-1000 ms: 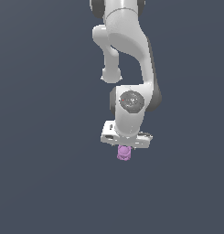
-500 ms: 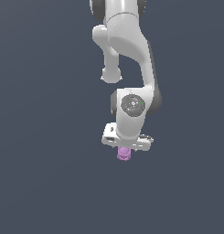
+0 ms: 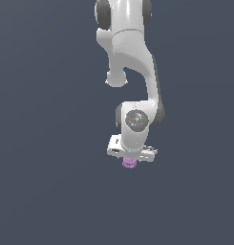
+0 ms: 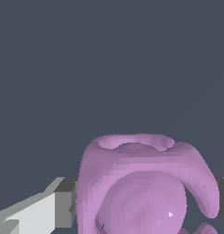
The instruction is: Pick up the object and move it to a goal position.
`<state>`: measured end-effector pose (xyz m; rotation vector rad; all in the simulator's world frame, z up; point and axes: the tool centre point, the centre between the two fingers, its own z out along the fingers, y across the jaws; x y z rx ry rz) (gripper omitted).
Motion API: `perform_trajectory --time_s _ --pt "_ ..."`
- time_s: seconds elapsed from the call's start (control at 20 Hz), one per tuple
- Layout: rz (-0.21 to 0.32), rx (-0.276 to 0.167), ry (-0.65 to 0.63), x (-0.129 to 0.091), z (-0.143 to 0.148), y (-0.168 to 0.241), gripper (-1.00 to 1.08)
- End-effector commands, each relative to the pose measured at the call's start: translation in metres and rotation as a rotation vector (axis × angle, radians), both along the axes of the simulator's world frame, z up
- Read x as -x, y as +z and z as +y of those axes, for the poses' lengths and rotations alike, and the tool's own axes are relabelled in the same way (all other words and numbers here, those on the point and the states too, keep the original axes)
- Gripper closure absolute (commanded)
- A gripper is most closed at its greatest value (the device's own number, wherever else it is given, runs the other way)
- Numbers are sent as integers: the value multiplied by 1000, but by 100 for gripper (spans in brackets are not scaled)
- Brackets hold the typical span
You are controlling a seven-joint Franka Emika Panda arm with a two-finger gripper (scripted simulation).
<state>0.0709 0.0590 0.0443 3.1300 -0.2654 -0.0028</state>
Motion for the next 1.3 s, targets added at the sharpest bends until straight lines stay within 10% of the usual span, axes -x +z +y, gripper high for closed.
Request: perform_trajectory --time_s 0.0,0.15,0.2,1.25 --pt "-2 0 0 -1 0 -5 -92" --pt "-2 0 0 -2 0 -5 -92" --pt "-2 0 0 -2 0 -5 108" --pt "-2 0 0 -5 -53 15 108"
